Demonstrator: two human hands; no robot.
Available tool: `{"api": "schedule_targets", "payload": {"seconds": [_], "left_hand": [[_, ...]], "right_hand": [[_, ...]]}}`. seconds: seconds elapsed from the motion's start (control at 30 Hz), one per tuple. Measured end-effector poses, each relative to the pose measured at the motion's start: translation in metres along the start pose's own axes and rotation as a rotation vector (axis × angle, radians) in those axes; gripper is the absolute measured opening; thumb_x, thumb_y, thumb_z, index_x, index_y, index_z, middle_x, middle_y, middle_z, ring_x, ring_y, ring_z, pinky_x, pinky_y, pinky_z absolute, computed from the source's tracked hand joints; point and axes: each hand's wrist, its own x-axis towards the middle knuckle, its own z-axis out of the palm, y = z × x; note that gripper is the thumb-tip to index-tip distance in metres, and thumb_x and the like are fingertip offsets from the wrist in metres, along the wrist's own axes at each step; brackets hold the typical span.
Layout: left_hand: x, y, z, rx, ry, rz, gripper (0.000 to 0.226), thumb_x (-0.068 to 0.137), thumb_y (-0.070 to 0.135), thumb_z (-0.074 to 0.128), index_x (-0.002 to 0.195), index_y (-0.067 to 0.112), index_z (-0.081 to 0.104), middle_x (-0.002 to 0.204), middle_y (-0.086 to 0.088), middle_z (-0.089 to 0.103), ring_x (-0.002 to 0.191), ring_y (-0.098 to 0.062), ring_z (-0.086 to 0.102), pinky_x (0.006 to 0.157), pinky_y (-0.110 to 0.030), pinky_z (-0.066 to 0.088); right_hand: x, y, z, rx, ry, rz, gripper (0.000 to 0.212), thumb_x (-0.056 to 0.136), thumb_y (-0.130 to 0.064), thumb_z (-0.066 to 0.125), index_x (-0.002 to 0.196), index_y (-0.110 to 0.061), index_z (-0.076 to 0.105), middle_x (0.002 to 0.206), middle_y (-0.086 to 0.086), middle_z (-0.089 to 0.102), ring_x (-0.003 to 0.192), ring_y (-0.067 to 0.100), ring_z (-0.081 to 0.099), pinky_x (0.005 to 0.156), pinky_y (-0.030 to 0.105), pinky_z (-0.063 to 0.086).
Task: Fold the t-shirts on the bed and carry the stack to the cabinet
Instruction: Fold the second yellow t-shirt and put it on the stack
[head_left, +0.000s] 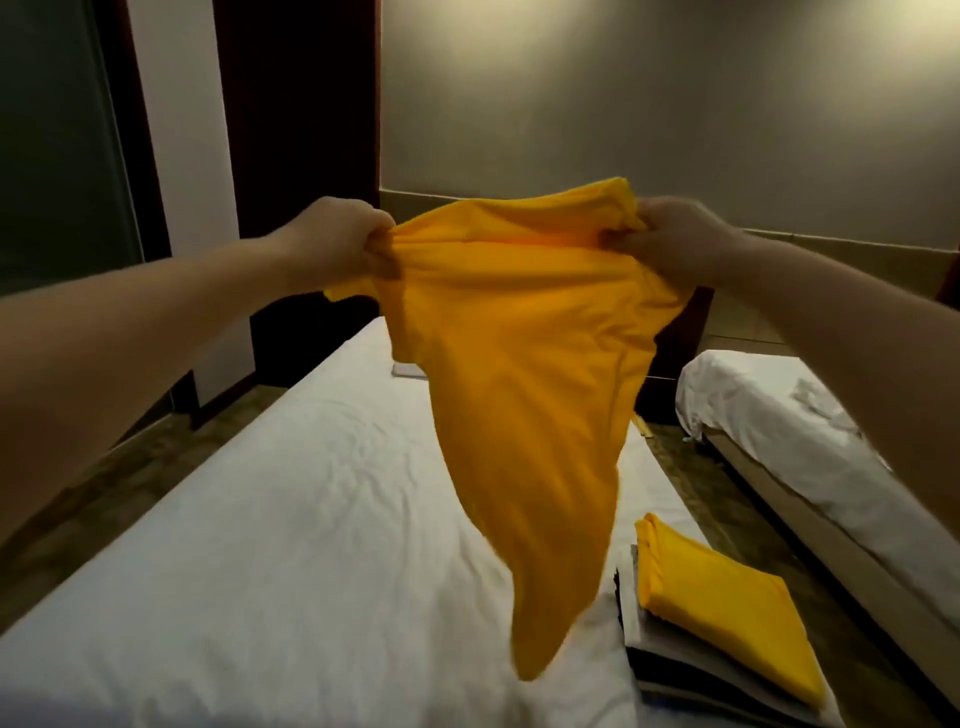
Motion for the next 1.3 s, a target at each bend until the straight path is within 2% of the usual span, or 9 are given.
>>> {"api": "schedule_targets", "payload": {"seconds": [0.07, 0.2, 0.3, 0.4, 0.53, 0.77, 1.03, 1.17, 1.3], "left_hand": [[-0.002, 0.001, 0.002, 0.052, -0.03, 0.01, 0.021, 0.089, 0.016, 0.059, 0.101, -0.001, 0.059, 0.096, -0.014, 0.053, 0.092, -0.031, 0.054, 0.083, -0.034, 0.042], [-0.003, 0.003, 0.003, 0.008, -0.056, -0.057, 0.017, 0.091, 0.017, 0.055, 0.099, 0.002, 0.057, 0.101, -0.016, 0.052, 0.098, -0.035, 0.051, 0.091, -0.042, 0.042], [-0.005, 0.009, -0.003, -0.035, -0.063, -0.061, 0.014, 0.092, 0.017, 0.054, 0.099, 0.005, 0.055, 0.098, -0.014, 0.051, 0.097, -0.034, 0.051, 0.088, -0.041, 0.041], [-0.007, 0.013, -0.009, -0.347, -0.002, -0.124, 0.017, 0.094, 0.018, 0.049, 0.109, 0.009, 0.052, 0.101, -0.011, 0.051, 0.093, -0.028, 0.053, 0.081, -0.039, 0.045], [-0.01, 0.01, -0.014, -0.619, -0.094, -0.226, 0.027, 0.092, 0.021, 0.051, 0.118, 0.013, 0.049, 0.107, -0.01, 0.053, 0.093, -0.027, 0.058, 0.081, -0.041, 0.049], [-0.02, 0.008, -0.014, -0.31, -0.141, -0.193, 0.027, 0.089, 0.019, 0.057, 0.113, 0.009, 0.053, 0.105, -0.012, 0.054, 0.096, -0.029, 0.056, 0.083, -0.038, 0.047], [-0.038, 0.006, -0.012, -0.58, -0.254, -0.263, 0.038, 0.082, 0.028, 0.058, 0.116, 0.015, 0.051, 0.112, -0.007, 0.055, 0.103, -0.029, 0.057, 0.085, -0.042, 0.049], [-0.038, 0.009, -0.02, -0.586, -0.46, -0.302, 0.088, 0.041, 0.065, 0.074, 0.114, 0.024, 0.049, 0.105, 0.004, 0.058, 0.095, -0.021, 0.059, 0.085, -0.042, 0.05], [-0.017, 0.002, 0.006, -0.557, -0.389, -0.318, 0.057, 0.07, 0.034, 0.065, 0.122, 0.019, 0.047, 0.114, -0.002, 0.053, 0.108, -0.029, 0.053, 0.091, -0.046, 0.046]], "right_hand": [[-0.003, -0.008, -0.006, 0.08, -0.104, 0.049, 0.05, 0.084, -0.041, 0.062, 0.123, -0.011, 0.055, 0.114, 0.008, 0.056, 0.103, 0.025, 0.054, 0.084, 0.034, 0.042], [-0.012, -0.013, -0.026, 0.141, -0.412, 0.205, 0.102, 0.023, -0.069, 0.081, 0.111, -0.025, 0.053, 0.099, -0.01, 0.06, 0.085, 0.014, 0.062, 0.062, 0.025, 0.054], [-0.014, -0.009, -0.03, 0.05, -0.479, 0.194, 0.062, 0.067, -0.033, 0.078, 0.12, -0.017, 0.05, 0.098, -0.006, 0.056, 0.078, 0.01, 0.057, 0.07, 0.032, 0.049], [-0.012, -0.004, -0.036, 0.019, -0.347, 0.151, 0.043, 0.082, -0.021, 0.067, 0.121, -0.015, 0.051, 0.097, -0.005, 0.055, 0.077, 0.011, 0.054, 0.078, 0.034, 0.044], [-0.014, -0.002, -0.037, 0.007, -0.282, 0.127, 0.048, 0.085, -0.025, 0.064, 0.129, -0.013, 0.05, 0.103, -0.002, 0.052, 0.087, 0.017, 0.051, 0.08, 0.032, 0.04], [-0.021, -0.005, -0.029, -0.062, 0.043, -0.059, 0.028, 0.089, -0.012, 0.059, 0.114, 0.001, 0.059, 0.111, 0.021, 0.06, 0.1, 0.033, 0.055, 0.082, 0.036, 0.041], [-0.032, 0.003, -0.02, 0.027, -0.106, 0.024, 0.019, 0.091, -0.018, 0.059, 0.104, -0.005, 0.063, 0.087, 0.006, 0.056, 0.075, 0.018, 0.053, 0.061, 0.023, 0.039], [-0.027, 0.011, -0.023, 0.296, -0.377, 0.213, 0.025, 0.086, -0.021, 0.062, 0.11, -0.02, 0.055, 0.096, -0.004, 0.061, 0.081, 0.013, 0.06, 0.063, 0.025, 0.047], [-0.012, 0.031, -0.001, 0.359, -0.336, 0.266, 0.047, 0.075, -0.034, 0.074, 0.115, -0.018, 0.057, 0.103, 0.001, 0.062, 0.089, 0.02, 0.06, 0.069, 0.03, 0.049]]}}
